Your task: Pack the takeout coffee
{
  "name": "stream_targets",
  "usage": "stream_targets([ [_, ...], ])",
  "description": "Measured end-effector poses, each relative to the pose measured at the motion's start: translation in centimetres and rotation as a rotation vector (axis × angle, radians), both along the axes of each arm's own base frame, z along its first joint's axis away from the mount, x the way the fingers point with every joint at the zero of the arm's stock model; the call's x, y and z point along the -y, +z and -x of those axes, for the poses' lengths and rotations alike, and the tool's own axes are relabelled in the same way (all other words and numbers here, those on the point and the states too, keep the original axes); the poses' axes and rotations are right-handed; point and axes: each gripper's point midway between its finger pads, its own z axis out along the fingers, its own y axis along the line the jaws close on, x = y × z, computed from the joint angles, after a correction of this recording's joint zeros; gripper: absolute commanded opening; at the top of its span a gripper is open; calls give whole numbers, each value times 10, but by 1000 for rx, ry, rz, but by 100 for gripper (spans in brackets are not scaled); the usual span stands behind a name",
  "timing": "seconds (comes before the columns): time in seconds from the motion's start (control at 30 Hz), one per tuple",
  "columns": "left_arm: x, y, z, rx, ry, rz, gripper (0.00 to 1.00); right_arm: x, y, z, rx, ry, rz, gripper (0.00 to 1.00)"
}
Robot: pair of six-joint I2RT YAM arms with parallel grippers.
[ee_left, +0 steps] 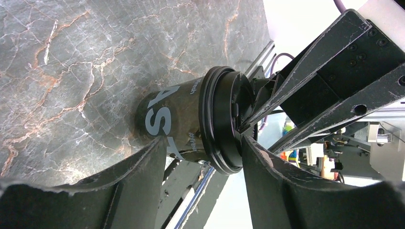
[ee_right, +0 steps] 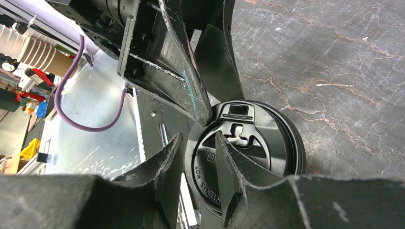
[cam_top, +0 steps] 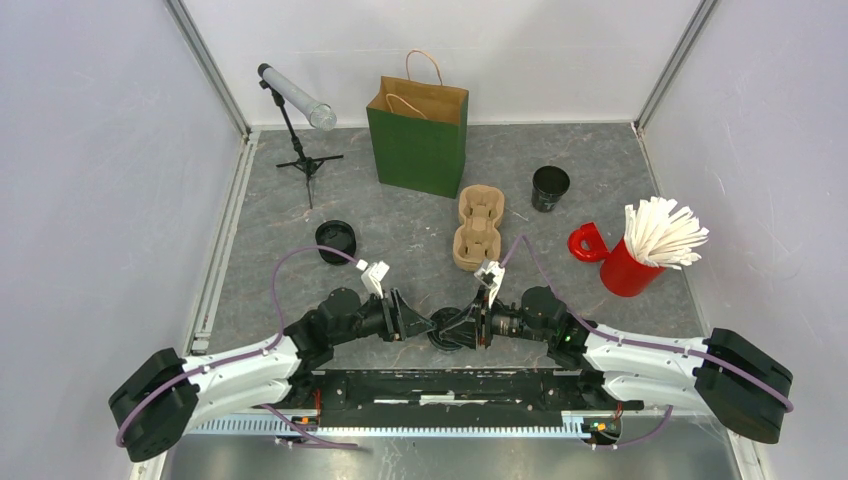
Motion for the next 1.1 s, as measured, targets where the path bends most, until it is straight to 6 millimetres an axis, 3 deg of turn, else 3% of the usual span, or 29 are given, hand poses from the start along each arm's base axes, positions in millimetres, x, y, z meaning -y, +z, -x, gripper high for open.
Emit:
stream_targets([
  [0.4,1,0,-6,1,25,-8,43,4,-4,0,11,-16,-20,37],
  [0.97,3,-7,-9,-49,58,25,37,6,-5,-4,15,-49,-49,36],
  [1.1,4,-6,-9,-51,61,39,43,7,-4,-4,15,-54,-62,36],
])
